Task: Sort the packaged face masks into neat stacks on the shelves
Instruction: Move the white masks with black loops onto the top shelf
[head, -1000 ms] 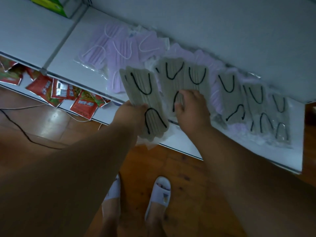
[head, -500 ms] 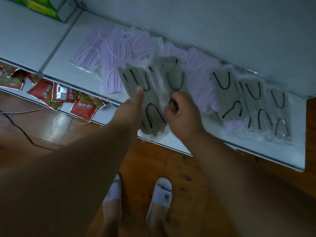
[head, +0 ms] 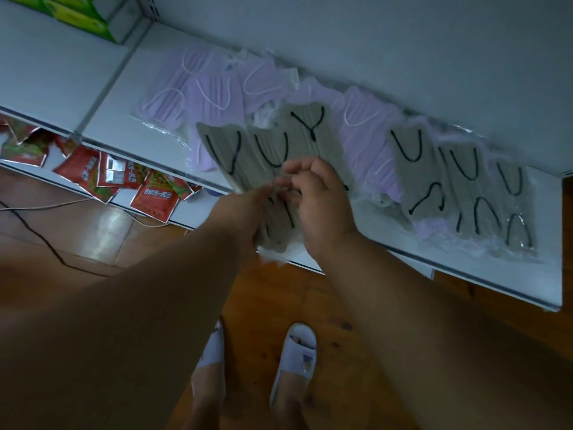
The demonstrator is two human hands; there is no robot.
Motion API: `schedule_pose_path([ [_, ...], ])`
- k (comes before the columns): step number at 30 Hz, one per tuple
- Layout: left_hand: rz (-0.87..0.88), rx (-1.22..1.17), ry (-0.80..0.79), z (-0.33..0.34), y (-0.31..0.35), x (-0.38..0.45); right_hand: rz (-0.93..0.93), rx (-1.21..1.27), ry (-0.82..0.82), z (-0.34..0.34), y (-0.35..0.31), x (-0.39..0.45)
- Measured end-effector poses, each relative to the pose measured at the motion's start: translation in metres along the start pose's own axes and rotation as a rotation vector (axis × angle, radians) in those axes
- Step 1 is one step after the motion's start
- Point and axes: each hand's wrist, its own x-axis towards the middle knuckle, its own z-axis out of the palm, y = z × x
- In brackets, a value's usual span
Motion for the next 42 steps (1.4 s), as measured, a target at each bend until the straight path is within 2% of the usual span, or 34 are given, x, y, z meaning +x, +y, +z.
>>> schedule_pose_path([
  [2, 0.000, 0.050, 0.024, -0.003, -0.001, 0.000, 0.090, 0.215, 0.020, 0.007, -0.006, 0.006],
  [4, -0.007, 0.040, 0.061, -0.007, 0.001, 0.001, 0.103, 0.218, 0.103, 0.007, -0.007, 0.013],
  [5, -0.010, 0.020, 0.106, -0.010, 0.002, 0.002, 0.037, 0.056, 0.168, 0.004, -0.004, 0.019],
  [8, 0.015, 0.015, 0.158, -0.018, 0.005, 0.002, -0.267, -0.773, 0.228, -0.014, 0.008, 0.038],
  [10, 0.045, -0.011, 0.139, -0.022, 0.004, 0.005, -0.299, -1.211, 0.155, -0.020, 0.015, 0.048],
  [12, 0.080, 0.012, 0.124, -0.023, 0.006, 0.003, -0.250, -1.379, 0.108, -0.022, 0.022, 0.054],
  [15, 0.095, 0.047, 0.136, -0.027, 0.005, 0.005, -0.269, -1.295, 0.200, -0.027, 0.024, 0.059],
  [19, 0.113, 0.149, 0.129, -0.028, 0.007, 0.005, -0.278, -0.869, 0.277, -0.028, 0.013, 0.050],
  [21, 0.126, 0.189, 0.052, -0.027, 0.012, 0.003, -0.298, -0.766, 0.091, -0.019, 0.008, 0.033],
  [23, 0.115, 0.181, -0.042, -0.023, 0.017, -0.004, -0.361, -0.826, -0.227, -0.007, 0.008, 0.013],
  [24, 0.100, 0.166, -0.054, -0.022, 0.017, -0.004, -0.404, -0.838, -0.329, -0.003, 0.012, 0.007],
  [25, 0.099, 0.149, -0.034, -0.021, 0.017, -0.003, -0.444, -0.832, -0.350, -0.001, 0.015, 0.005],
  [27, 0.102, 0.119, 0.050, -0.022, 0.015, -0.003, -0.518, -0.848, -0.213, -0.004, 0.019, 0.014],
  [29, 0.100, 0.117, 0.109, -0.025, 0.013, -0.004, -0.535, -1.024, 0.009, -0.011, 0.022, 0.029],
  [30, 0.107, 0.103, 0.124, -0.026, 0.011, -0.002, -0.482, -1.128, 0.068, -0.015, 0.023, 0.036],
  [33, 0.117, 0.072, 0.152, -0.029, 0.010, -0.002, -0.251, -1.371, 0.061, -0.020, 0.025, 0.049],
  [38, 0.108, 0.099, 0.150, -0.034, 0.011, 0.000, -0.299, -1.365, 0.155, -0.023, 0.023, 0.054],
  [42, 0.106, 0.109, 0.137, -0.035, 0.014, -0.001, -0.269, -1.444, 0.094, -0.022, 0.023, 0.056],
])
